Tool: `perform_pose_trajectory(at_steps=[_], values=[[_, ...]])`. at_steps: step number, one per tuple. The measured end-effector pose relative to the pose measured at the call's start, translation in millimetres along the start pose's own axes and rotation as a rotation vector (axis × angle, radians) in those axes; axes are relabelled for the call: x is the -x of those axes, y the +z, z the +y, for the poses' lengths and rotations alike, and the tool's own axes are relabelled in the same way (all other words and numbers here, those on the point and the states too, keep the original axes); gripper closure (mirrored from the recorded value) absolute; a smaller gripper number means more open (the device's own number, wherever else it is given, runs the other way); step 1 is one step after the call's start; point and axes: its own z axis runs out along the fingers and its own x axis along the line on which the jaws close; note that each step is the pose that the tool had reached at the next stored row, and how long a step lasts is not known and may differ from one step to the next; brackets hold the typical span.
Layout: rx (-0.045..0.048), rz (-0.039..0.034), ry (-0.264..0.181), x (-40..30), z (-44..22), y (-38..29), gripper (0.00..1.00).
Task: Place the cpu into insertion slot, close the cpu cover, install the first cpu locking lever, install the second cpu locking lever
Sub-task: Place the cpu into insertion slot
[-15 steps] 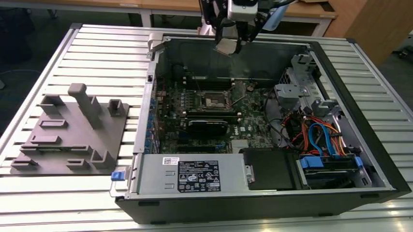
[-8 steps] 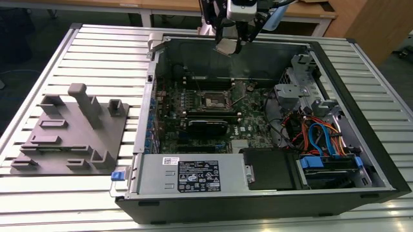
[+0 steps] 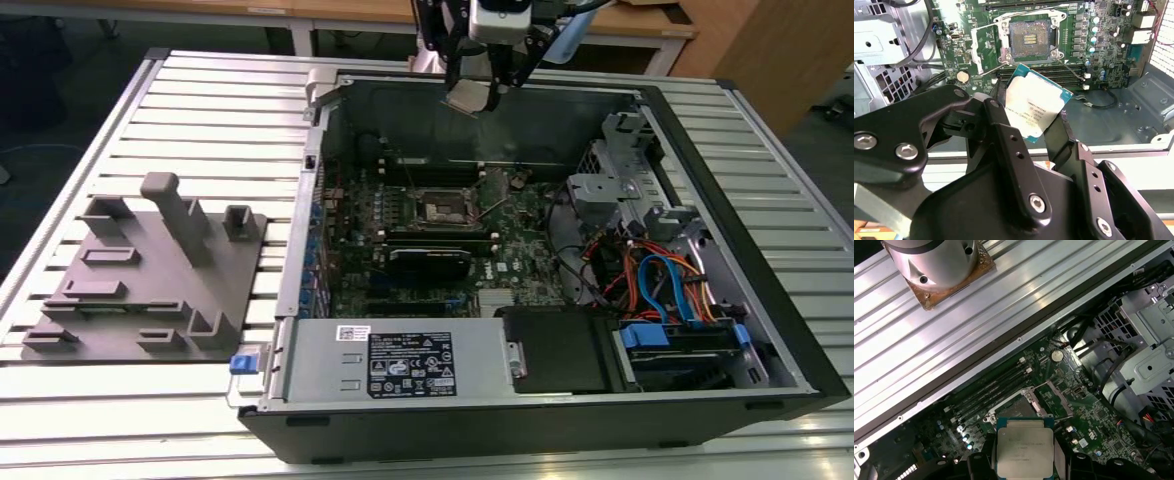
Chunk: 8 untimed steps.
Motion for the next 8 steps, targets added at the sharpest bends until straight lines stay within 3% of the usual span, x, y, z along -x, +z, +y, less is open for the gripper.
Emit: perform_pose_trajectory(at_steps=[8], values=[[0.0007,-0.0038,0.045,0.0,0.0,0.0,0.46]])
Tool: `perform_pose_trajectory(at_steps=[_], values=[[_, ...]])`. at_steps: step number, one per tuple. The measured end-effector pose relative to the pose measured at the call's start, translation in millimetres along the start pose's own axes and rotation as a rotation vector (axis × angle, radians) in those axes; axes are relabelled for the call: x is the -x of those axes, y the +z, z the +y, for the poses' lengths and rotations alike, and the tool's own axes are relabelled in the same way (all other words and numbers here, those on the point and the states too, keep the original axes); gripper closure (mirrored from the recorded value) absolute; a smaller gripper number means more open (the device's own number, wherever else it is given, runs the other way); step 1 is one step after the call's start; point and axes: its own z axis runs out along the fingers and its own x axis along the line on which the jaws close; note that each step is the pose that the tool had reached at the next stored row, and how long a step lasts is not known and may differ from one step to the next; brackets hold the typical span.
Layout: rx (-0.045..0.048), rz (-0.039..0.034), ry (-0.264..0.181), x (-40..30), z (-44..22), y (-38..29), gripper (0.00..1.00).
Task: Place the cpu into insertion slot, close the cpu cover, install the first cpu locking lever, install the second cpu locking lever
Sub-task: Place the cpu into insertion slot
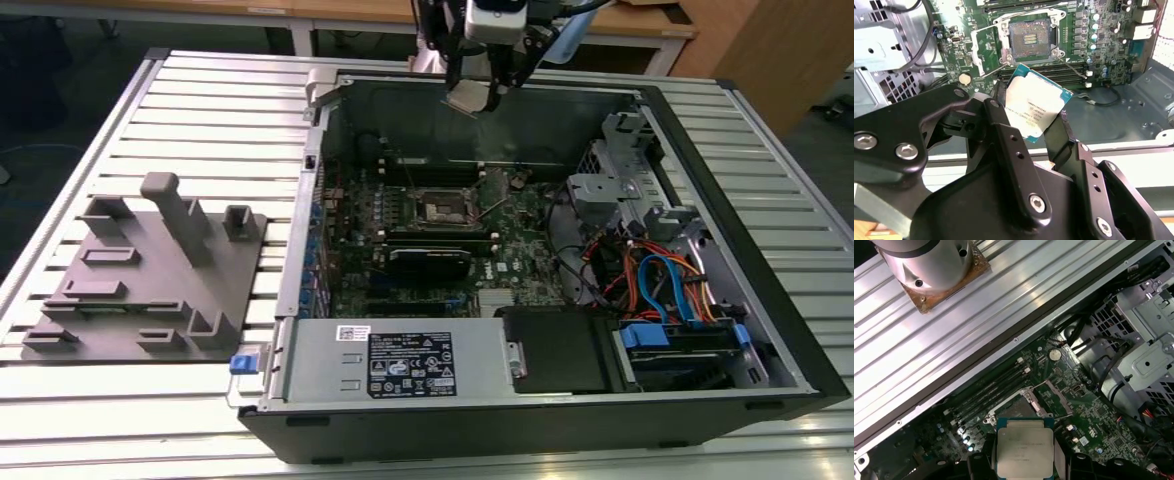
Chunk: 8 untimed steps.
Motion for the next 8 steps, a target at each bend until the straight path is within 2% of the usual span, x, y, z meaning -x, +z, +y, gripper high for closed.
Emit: perform_pose_trajectory(at_steps=[4,8], values=[[0.001,-0.0038,0.045,0.0,0.0,0.2,0.46],[0.0019,-0.0102,0.117,0.0,0.0,0.5,0.46]])
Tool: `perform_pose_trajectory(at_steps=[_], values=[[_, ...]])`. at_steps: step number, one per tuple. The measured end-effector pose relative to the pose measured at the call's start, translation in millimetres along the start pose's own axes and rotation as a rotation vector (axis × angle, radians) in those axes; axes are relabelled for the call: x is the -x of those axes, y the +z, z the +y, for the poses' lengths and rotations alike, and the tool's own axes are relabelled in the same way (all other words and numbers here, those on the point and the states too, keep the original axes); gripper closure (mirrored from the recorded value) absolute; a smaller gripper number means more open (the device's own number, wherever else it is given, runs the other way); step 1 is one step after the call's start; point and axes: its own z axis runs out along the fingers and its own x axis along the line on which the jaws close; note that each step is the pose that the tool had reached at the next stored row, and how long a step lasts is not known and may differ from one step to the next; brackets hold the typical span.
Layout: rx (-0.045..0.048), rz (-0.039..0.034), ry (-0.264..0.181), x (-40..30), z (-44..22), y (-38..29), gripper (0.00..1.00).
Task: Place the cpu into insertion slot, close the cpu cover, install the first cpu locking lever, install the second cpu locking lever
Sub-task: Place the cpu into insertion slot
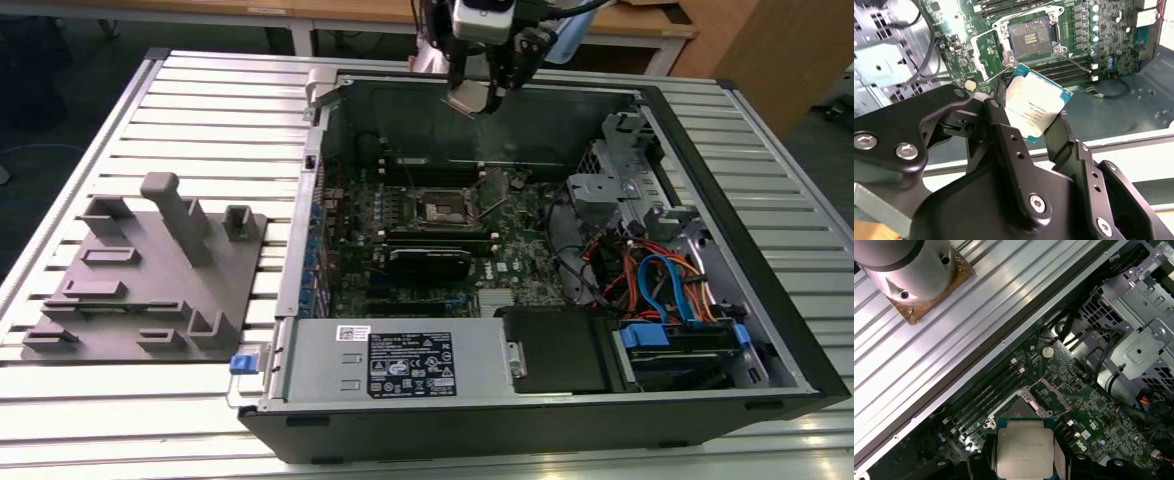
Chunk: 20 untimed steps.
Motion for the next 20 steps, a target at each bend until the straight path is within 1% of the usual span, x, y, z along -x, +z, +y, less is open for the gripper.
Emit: perform_pose_trajectory(at_steps=[2,16,20], values=[[0.0004,-0.002,0.025,0.0,0.0,0.0,0.46],[0.0006,-0.0026,0.03,0.0,0.0,0.1,0.46],[0.0009,-0.0039,0.046,0.0,0.0,0.1,0.46]])
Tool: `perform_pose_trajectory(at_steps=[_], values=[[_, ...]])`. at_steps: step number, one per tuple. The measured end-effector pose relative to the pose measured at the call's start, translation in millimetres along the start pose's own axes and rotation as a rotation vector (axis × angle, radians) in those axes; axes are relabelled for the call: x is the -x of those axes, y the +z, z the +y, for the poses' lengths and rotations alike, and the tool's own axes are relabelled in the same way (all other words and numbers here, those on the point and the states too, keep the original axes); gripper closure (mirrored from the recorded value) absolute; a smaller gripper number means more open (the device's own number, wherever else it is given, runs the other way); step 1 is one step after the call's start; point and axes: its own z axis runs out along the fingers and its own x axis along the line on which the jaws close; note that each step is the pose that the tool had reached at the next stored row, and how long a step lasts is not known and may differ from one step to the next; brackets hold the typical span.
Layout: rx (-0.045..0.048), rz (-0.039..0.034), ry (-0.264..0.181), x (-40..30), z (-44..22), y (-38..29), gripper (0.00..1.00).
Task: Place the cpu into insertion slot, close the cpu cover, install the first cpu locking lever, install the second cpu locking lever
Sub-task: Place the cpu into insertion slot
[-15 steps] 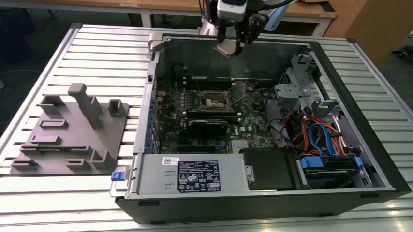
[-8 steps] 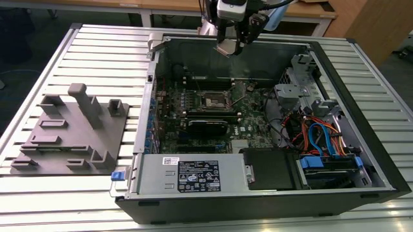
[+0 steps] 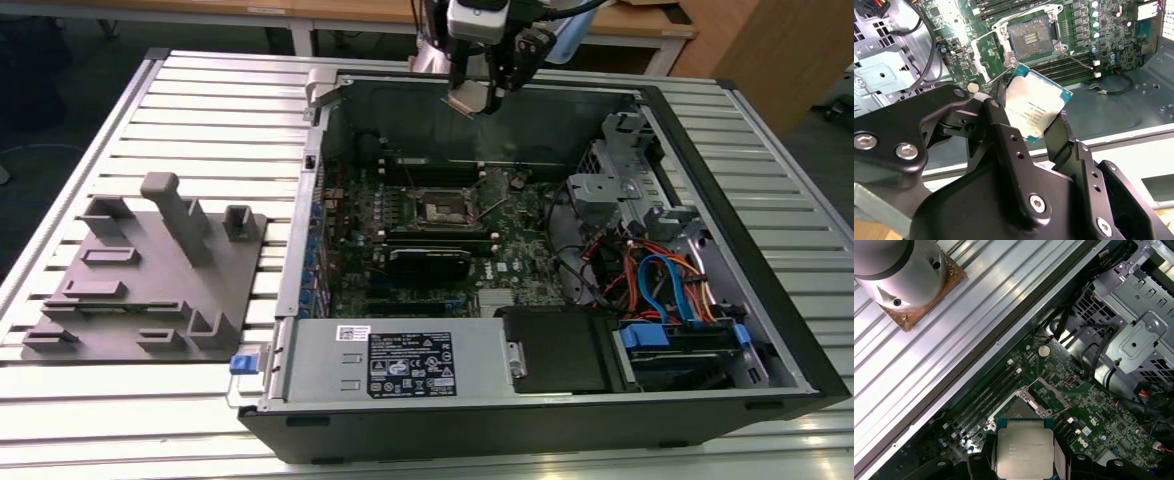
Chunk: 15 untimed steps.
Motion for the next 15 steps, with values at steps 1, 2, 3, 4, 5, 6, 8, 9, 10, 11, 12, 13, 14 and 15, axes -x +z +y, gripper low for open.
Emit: perform_pose_trajectory(at_steps=[1,2,3,4,5,6,8,9,10,11,12,13,14,15], values=[[0.0001,-0.0006,0.008,0.0,0.0,0.0,0.46],[0.0003,-0.0014,0.016,0.0,0.0,0.0,0.46],[0.0004,-0.0021,0.025,0.0,0.0,0.1,0.46],[0.0005,-0.0028,0.034,0.0,0.0,0.1,0.46],[0.0007,-0.0036,0.043,0.0,0.0,0.2,0.46],[0.0009,-0.0044,0.052,0.0,0.0,0.2,0.46],[0.0009,-0.005,0.059,0.0,0.0,0.2,0.46],[0.0009,-0.0051,0.059,0.0,0.0,0.2,0.46],[0.001,-0.0052,0.061,0.0,0.0,0.2,0.46],[0.0011,-0.0053,0.063,0.0,0.0,0.2,0.46],[0.0011,-0.0054,0.063,0.0,0.0,0.2,0.46],[0.0011,-0.0053,0.063,0.0,0.0,0.2,0.46],[0.0011,-0.0054,0.063,0.0,0.0,0.2,0.46],[0.0011,-0.0053,0.063,0.0,0.0,0.2,0.46]])
